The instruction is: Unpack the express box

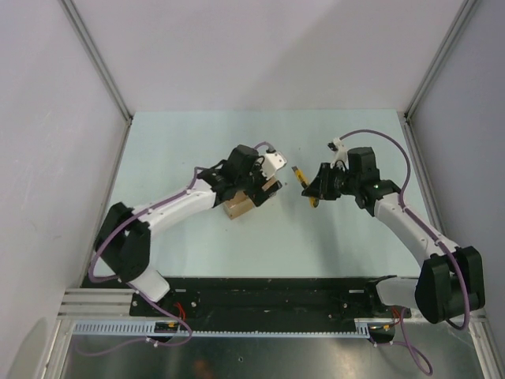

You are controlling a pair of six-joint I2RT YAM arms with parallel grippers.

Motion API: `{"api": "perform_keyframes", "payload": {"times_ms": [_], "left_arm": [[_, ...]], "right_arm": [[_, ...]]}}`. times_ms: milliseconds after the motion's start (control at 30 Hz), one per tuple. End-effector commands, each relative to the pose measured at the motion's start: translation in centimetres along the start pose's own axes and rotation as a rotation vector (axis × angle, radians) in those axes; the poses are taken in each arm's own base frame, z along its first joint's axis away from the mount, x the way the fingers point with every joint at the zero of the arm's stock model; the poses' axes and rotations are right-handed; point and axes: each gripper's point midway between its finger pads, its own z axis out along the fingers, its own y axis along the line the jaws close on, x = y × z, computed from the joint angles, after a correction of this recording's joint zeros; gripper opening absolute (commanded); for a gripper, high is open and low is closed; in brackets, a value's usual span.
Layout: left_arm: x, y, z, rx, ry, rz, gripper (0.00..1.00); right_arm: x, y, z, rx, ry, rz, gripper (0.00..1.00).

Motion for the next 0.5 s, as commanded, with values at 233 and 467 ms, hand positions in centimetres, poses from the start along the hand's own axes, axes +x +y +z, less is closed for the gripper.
{"api": "perform_keyframes", "payload": {"times_ms": [233,467], "left_arm": [[-14.8,5.3,-14.5,-0.011,-0.494,-0.233,1.0],[-17.7,2.3,-20.6,0.278,-0.656,-0.278,1.0]], "right_arm": [[-4.1,8.5,-3.8,-0.359,-0.106,-0.181,0.0],[-3.7,15.2,-7.1,-0.671,-0.081,-0.3,0.0]]}}
